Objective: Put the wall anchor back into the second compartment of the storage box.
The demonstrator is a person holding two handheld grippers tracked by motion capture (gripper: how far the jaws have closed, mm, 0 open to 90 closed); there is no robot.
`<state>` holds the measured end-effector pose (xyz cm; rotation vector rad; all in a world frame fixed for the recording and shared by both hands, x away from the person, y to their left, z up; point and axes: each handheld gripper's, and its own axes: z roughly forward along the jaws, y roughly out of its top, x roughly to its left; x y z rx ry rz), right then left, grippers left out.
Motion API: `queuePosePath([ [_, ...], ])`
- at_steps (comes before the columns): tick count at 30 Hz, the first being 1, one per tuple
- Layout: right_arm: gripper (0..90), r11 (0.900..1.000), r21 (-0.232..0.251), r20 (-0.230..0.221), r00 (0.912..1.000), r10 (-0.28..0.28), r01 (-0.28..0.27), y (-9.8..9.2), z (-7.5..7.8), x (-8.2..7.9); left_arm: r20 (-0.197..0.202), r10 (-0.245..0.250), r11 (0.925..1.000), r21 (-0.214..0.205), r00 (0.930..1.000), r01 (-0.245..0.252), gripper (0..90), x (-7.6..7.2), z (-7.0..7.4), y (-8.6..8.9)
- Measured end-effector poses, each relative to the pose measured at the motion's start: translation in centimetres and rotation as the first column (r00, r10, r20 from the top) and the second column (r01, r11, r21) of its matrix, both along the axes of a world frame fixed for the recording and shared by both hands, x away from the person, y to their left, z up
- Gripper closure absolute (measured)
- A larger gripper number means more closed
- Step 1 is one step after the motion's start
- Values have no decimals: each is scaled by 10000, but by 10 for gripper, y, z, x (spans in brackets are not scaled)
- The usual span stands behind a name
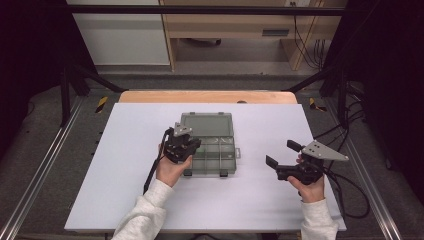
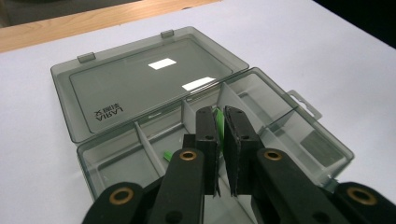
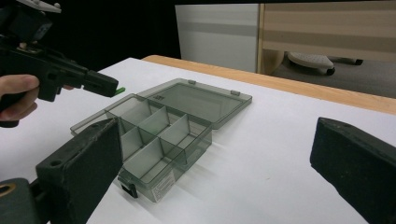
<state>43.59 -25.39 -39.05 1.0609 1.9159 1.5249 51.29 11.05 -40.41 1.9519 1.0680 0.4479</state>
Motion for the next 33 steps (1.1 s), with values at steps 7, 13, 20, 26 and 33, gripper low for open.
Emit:
queuePosePath([
  [7, 29, 10000, 4, -7, 10000, 12, -12, 1, -1, 0, -46, 122, 9996, 248, 9999, -121, 841, 10, -10, -1],
  [13, 29, 10000, 18, -5, 10000, 16, -16, 0, 0, 0, -226, 183, 9989, 438, 9996, -173, 841, 18, -18, -3],
  [20, 28, 10000, 7, 17, 10000, 29, -29, -1, 0, 0, -394, 204, 9978, 631, 9990, -179, 841, 24, -28, -6],
  [26, 28, 10000, 56, 22, 10000, 44, -44, -1, 0, 0, -596, 210, 9953, 955, 9980, -153, 840, 27, -36, -10],
  [33, 28, 10000, 13, 26, 10000, 51, -51, -1, 0, 0, -904, 201, 9937, 1118, 9957, -99, 835, 31, -43, -13],
])
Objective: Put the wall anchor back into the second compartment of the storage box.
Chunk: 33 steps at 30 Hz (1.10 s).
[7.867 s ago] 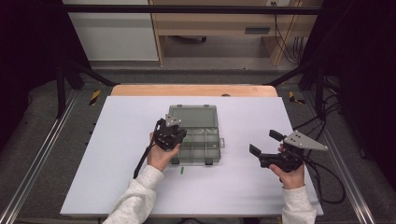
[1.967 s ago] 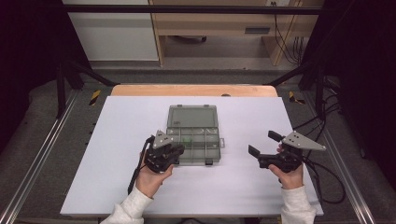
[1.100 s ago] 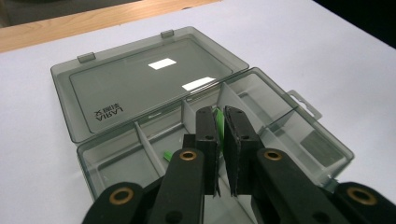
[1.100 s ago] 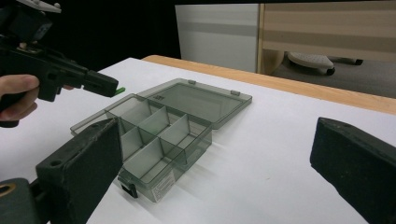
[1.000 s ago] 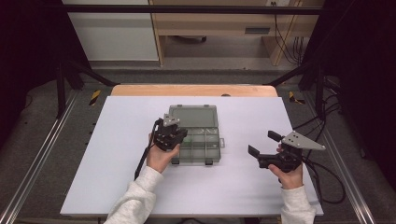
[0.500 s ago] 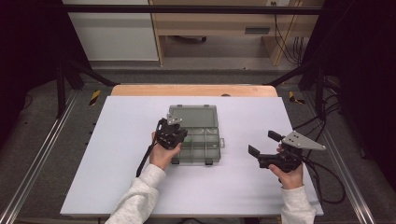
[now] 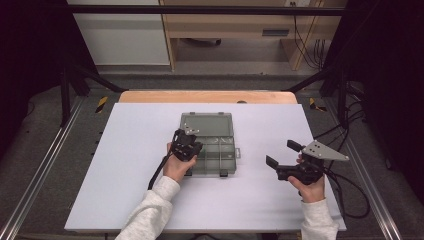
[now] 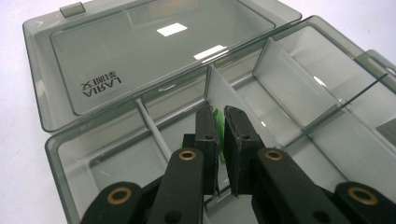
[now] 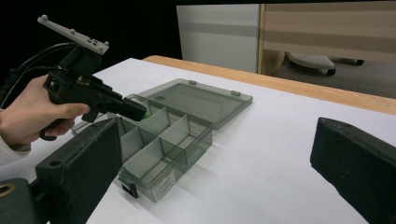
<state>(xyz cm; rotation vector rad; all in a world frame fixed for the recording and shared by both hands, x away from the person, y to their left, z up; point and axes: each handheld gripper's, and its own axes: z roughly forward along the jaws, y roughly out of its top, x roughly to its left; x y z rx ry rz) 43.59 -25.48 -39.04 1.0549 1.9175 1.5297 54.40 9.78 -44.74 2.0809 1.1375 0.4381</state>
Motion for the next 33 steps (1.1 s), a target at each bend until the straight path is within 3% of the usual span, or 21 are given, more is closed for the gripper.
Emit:
queuePosePath([
  [7, 27, 10000, -6, -15, 10000, -12, 12, 1, 0, 0, 139, 68, 9994, -336, 9999, -63, 783, -3, 7, 3],
  [14, 27, 10000, -10, 38, 10000, 22, -22, 0, 0, 0, 601, -109, 9965, -826, 9981, 158, 712, -18, 27, 14],
  [22, 26, 10000, 10, 18, 10000, -9, 9, 0, 0, 0, 1321, -427, 9897, -1300, 9903, 601, 505, -42, 46, 28],
  [27, 26, 10000, 9, 13, 10000, -9, 9, 0, 0, -1, 1812, -728, 9820, -1587, 9808, 1022, 390, -58, 55, 41],
  [33, 26, 10000, 48, 19, 10000, -2, 1, 0, 0, -1, 2138, -770, 9776, -1755, 9738, 1159, 260, -72, 63, 58],
])
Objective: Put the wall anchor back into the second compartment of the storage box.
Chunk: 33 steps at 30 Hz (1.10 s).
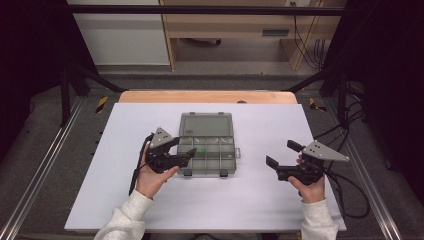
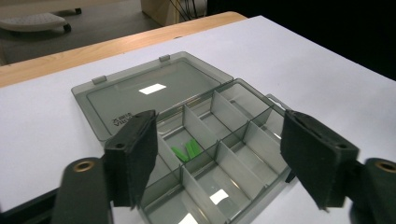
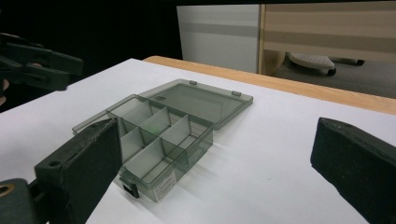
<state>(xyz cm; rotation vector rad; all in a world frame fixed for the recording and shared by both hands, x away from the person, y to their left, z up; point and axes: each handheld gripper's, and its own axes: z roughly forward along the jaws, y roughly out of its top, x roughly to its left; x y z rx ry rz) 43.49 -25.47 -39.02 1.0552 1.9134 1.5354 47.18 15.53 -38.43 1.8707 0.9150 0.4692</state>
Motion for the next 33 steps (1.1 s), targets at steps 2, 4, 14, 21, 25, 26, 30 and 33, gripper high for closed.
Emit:
queuePosePath([
  [2, 25, 10000, -2, 9, 10000, 7, -7, 0, 0, 0, -46, -145, 9998, -113, 9999, 144, 213, -4, 2, 6],
  [4, 25, 10000, -3, -19, 10000, -9, 9, 0, 0, 0, -56, -242, 9992, -314, 9997, 240, 178, -7, 3, 11],
  [14, 24, 10000, 65, 16, 10000, 30, -30, -1, 0, -1, 398, 84, 9987, -500, 9992, -64, 73, -25, 2, 41],
  [21, 24, 9999, 99, 23, 10000, 19, -19, -2, 0, -1, 449, 533, 9958, -769, 9976, -498, 57, -33, -4, 62],
  [25, 24, 9999, 161, -18, 10000, 28, -27, -3, 0, -1, 442, 744, 9939, -844, 9963, -705, 54, -36, -7, 72],
  [26, 24, 9999, 148, -7, 10000, 25, -25, -3, 0, -1, 468, 805, 9938, -811, 9957, -766, 54, -37, -8, 74],
  [30, 23, 9999, 146, 5, 10000, 72, -72, -3, -1, -1, 486, 1042, 9920, -772, 9934, -1003, 54, -38, -10, 81],
  [33, 23, 9999, 95, -61, 9999, 89, -88, -3, -2, -1, 506, 1125, 9918, -674, 9924, -1090, 53, -38, -12, 84],
])
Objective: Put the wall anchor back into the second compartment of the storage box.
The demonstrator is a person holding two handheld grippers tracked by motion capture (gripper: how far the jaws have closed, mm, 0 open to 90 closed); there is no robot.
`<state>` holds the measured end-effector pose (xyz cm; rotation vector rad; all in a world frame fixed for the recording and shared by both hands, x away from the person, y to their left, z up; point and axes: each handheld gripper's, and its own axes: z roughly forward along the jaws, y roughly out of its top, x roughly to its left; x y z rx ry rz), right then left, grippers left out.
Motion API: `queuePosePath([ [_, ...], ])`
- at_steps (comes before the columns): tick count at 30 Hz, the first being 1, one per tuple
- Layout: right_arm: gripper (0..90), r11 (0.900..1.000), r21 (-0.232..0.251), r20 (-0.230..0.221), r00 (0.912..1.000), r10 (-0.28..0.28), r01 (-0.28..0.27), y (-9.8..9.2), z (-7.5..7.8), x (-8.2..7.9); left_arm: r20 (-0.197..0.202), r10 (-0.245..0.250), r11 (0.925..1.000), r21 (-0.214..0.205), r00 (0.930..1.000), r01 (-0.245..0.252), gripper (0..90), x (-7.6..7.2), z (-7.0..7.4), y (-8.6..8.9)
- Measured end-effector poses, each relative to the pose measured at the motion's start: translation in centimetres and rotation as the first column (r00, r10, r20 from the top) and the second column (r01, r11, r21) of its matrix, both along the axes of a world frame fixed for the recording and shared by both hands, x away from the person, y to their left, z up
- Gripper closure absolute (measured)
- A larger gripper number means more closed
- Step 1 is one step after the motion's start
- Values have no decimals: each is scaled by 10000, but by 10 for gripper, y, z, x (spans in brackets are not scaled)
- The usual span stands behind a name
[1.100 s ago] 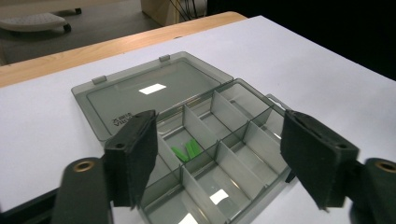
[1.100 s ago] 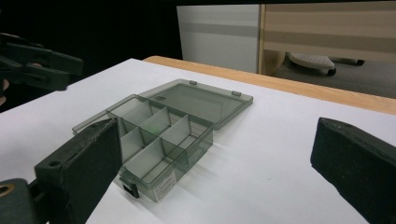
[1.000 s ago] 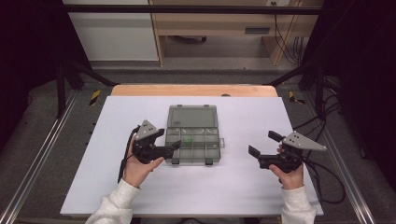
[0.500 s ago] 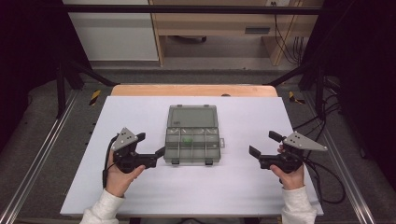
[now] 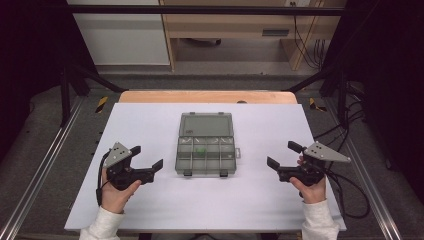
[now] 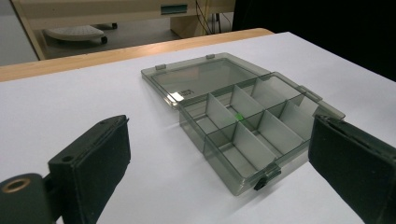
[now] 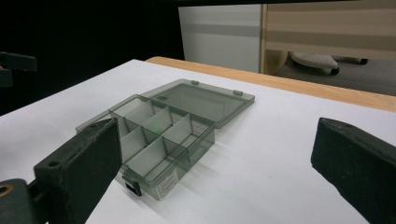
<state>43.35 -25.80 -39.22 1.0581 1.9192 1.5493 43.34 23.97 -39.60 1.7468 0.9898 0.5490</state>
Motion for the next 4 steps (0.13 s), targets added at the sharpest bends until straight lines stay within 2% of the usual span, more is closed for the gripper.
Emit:
queuePosePath([
  [4, 23, 10000, 76, -7, 10000, -25, 25, 0, 0, 0, -33, -12, 10000, 90, 10000, 12, 52, 0, -2, 1],
])
